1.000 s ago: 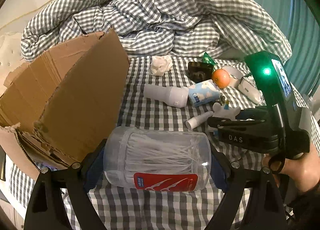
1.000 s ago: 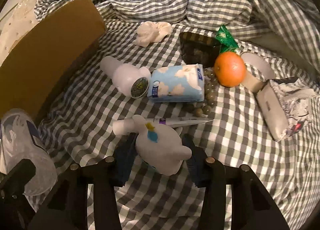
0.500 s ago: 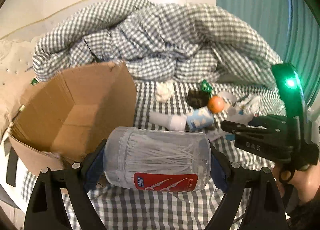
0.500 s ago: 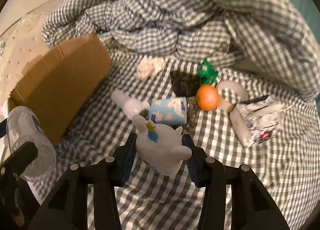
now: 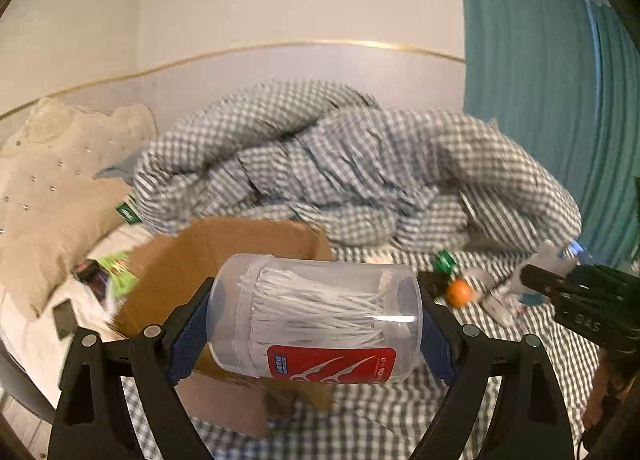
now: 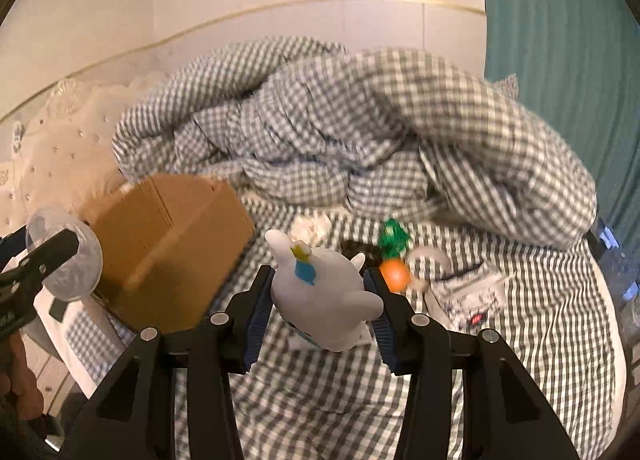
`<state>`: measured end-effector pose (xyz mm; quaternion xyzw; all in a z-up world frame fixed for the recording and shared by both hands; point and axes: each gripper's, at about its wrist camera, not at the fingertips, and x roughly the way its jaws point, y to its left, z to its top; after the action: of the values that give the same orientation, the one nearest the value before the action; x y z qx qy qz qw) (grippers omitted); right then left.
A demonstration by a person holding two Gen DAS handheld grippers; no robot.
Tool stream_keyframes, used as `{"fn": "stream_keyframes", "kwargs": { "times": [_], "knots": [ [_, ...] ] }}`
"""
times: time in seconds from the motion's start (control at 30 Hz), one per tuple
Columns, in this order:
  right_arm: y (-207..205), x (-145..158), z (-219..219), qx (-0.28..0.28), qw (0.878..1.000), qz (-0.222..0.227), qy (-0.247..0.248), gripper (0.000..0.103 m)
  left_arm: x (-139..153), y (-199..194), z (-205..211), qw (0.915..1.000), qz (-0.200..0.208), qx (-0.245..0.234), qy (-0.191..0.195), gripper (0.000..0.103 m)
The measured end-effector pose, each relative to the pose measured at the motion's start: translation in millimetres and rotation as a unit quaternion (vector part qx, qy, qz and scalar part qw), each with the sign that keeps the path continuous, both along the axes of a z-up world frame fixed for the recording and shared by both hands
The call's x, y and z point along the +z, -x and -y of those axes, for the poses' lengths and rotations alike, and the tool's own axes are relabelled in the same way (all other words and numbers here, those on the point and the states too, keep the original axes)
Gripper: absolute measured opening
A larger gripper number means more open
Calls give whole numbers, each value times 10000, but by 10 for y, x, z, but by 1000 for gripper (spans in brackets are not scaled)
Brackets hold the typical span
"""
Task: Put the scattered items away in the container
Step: 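Carry both items to the cardboard box and release the jar from the left gripper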
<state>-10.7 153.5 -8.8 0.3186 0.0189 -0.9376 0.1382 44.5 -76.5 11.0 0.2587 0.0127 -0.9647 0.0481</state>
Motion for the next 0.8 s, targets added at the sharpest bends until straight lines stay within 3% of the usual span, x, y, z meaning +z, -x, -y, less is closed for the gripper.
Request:
{"fn": "stream_keyframes", "kwargs": {
  "times": [0.2, 0.4, 0.8],
  "knots": [
    [-23, 147, 417, 254, 9996, -140, -70, 44, 124, -10, 476, 9985, -142, 530, -5, 90],
    [84, 39, 901, 629, 9980, -63, -80, 41, -61, 154, 955, 9960, 114, 889, 12, 90],
    [417, -223, 1553, 1012, 9947, 135, -103, 41, -577, 613, 1345, 9943, 675, 822, -101, 90]
  ]
}}
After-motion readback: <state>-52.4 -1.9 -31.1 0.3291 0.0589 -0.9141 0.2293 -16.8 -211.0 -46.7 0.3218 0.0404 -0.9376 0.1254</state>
